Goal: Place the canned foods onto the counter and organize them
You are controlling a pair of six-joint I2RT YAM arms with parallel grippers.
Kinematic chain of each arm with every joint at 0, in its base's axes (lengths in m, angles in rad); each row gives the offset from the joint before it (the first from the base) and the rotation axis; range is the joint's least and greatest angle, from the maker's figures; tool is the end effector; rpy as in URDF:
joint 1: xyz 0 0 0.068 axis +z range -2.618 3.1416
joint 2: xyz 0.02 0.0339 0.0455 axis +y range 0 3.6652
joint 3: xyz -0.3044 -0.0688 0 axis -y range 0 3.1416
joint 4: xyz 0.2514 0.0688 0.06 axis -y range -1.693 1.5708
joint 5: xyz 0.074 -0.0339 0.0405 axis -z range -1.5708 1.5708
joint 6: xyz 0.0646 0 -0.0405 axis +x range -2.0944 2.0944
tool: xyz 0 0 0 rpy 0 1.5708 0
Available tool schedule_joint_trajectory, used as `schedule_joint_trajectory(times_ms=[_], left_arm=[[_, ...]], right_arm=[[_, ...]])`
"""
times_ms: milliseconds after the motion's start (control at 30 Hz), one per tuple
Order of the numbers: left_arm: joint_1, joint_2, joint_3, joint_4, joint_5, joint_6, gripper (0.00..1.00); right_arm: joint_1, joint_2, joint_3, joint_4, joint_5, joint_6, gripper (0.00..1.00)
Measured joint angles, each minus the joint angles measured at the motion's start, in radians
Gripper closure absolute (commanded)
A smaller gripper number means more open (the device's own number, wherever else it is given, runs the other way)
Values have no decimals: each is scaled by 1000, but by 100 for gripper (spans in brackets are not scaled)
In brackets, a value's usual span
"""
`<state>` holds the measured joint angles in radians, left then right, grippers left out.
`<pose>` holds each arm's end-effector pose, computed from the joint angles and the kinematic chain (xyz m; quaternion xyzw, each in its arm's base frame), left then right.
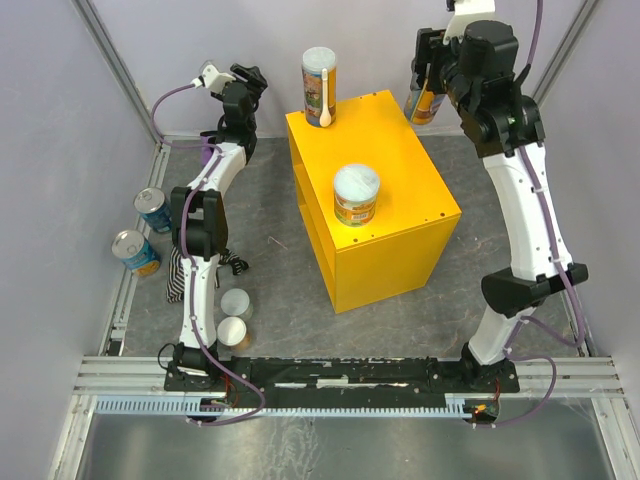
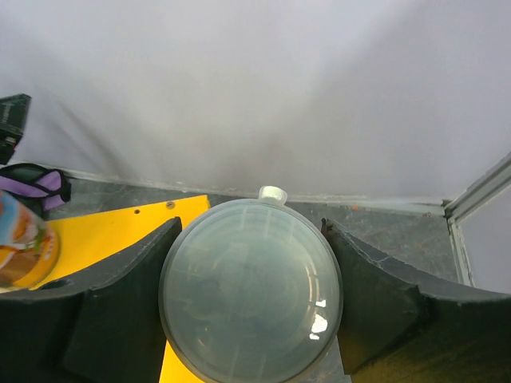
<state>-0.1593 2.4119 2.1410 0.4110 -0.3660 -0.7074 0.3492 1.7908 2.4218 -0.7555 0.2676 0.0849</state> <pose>0.6338 -0.0784 0.3257 -0.3068 0.5837 -0.2034 0.7238 0.3716 0.1171 0.5904 -0.0104 0.7482 0.0436 0.6620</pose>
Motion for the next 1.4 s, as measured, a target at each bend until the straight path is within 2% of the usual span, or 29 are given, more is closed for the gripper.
schedule_joint_trajectory(times_ms=[267,533,967,1400], left_arm=[[0,0,5,-13,0,0,32],[0,0,5,-13,0,0,32],[0,0,5,-12,0,0,32],[0,0,8,-12,0,-1,32]], right_arm=[[45,-76,2,45,5,-30,99],[49,-69,37,38,-44,-2,99],[50,66,37,55,-163,61,99],[101,147,50,200,-216,-5,99]])
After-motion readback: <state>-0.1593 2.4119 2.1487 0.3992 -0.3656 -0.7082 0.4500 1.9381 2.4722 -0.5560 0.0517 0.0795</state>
